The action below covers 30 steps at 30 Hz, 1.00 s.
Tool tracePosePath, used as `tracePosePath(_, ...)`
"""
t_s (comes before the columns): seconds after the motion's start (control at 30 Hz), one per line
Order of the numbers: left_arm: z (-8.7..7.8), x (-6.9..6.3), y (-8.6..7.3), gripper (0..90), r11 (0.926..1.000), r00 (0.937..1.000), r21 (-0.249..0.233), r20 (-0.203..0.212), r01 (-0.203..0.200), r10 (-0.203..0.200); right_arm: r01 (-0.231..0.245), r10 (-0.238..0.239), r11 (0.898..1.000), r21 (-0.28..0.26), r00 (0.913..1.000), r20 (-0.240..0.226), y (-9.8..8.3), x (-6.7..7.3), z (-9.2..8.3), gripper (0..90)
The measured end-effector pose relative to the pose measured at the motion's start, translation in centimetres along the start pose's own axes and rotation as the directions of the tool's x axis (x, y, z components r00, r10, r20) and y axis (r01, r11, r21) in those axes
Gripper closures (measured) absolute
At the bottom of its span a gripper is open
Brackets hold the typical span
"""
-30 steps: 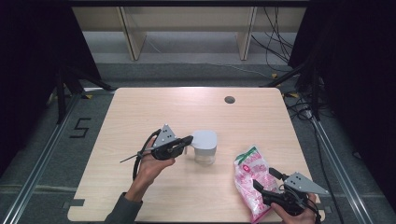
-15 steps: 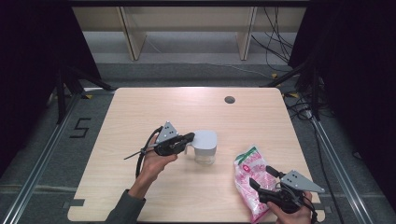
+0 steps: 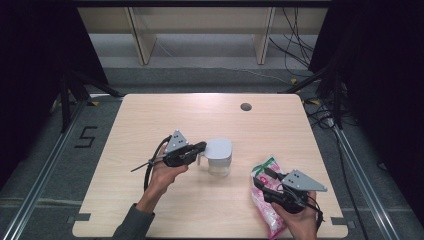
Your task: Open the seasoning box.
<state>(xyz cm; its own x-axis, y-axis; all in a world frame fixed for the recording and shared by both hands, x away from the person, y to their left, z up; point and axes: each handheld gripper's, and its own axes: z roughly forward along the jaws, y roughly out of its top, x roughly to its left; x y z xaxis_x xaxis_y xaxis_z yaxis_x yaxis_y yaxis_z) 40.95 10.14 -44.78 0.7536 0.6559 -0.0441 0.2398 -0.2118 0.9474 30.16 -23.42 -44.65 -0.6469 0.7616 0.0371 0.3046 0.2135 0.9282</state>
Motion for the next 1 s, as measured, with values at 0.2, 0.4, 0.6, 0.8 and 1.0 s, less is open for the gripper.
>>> tracePosePath(0.2,-0.1,0.0,-0.1,86.8,1.0000,1.0000,0.000,-0.003,-0.003,0.003,0.081,-0.081,0.996,0.021,0.9967,-0.006,1.9,0.2,2.3,71.0)
tracePosePath(0.4,-0.1,0.2,-0.2,86.7,1.0000,1.0000,0.002,-0.008,-0.001,0.001,0.128,-0.125,0.990,0.061,0.9912,-0.043,3.2,0.3,4.8,84.2)
tracePosePath(0.6,-0.1,0.3,-0.3,86.7,1.0000,1.0000,0.001,-0.006,0.002,-0.002,0.139,-0.134,0.987,0.080,0.9891,-0.060,4.0,0.4,7.1,90.0)
tracePosePath(0.8,-0.1,0.3,-0.4,86.6,0.9998,0.9999,-0.015,0.003,0.010,-0.010,0.120,-0.111,0.985,0.120,0.9908,-0.077,4.7,0.3,8.5,90.0)
tracePosePath(1.0,-0.1,0.3,-0.4,86.9,0.9999,0.9999,-0.014,0.002,0.010,-0.010,0.112,-0.107,0.989,0.097,0.9923,-0.063,5.2,0.3,8.9,90.0)
